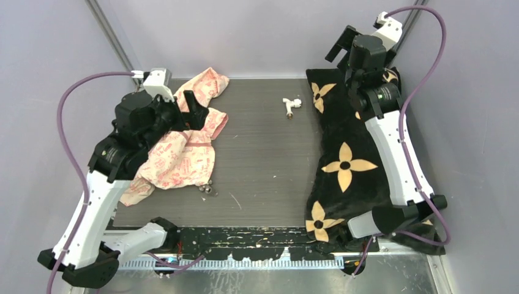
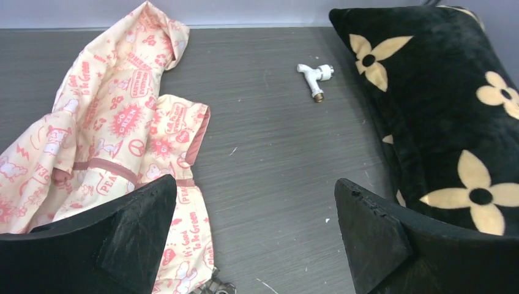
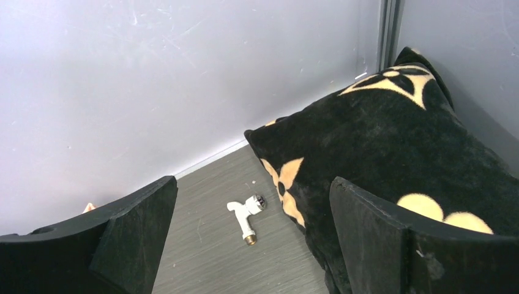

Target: Install the water faucets

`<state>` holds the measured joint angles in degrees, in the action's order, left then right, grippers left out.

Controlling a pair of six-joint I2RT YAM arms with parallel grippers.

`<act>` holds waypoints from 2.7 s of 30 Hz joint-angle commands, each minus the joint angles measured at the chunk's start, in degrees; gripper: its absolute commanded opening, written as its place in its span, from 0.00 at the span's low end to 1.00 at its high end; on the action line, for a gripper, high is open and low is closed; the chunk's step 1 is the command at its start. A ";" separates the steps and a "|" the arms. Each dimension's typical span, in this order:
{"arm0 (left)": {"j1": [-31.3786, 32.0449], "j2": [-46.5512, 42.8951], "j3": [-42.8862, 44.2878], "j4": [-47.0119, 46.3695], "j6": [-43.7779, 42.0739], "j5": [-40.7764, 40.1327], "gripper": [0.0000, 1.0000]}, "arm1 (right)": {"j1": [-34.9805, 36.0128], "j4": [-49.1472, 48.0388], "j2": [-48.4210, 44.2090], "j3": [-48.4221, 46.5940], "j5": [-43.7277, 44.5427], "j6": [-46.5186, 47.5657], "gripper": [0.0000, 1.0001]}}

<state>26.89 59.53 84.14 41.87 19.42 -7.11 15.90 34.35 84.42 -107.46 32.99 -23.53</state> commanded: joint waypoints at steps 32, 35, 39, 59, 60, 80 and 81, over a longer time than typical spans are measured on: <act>21.38 6.31 -36.98 10.66 51.59 -23.80 0.70 | 1.62 -9.21 -3.04 28.37 -30.19 -10.22 1.00; 18.78 6.02 -41.06 4.96 54.03 -19.12 0.72 | 1.68 -9.03 -2.68 28.38 -31.38 -10.39 1.00; 14.55 6.40 -45.76 2.31 57.44 -16.02 0.72 | 1.68 -8.27 -2.99 28.76 -31.49 -10.44 1.00; 15.46 15.92 -43.58 -15.50 36.32 1.11 0.00 | 1.69 -5.72 -3.30 30.92 -27.75 -12.02 1.00; 16.50 16.51 -42.81 -16.17 34.23 1.96 0.00 | 1.72 -6.11 -3.75 31.83 -27.57 -12.29 1.00; 10.51 44.27 -15.62 -12.77 7.39 -0.19 0.05 | 3.72 -0.13 -1.92 30.65 -19.97 -8.05 0.91; 10.11 45.17 -14.91 -12.72 7.30 0.80 0.13 | 4.13 0.47 -0.95 29.91 -18.02 -8.77 0.91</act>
<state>38.81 102.59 65.98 29.74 30.61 -6.96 18.44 33.39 82.11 -73.01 9.47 -32.95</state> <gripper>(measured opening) 0.290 0.915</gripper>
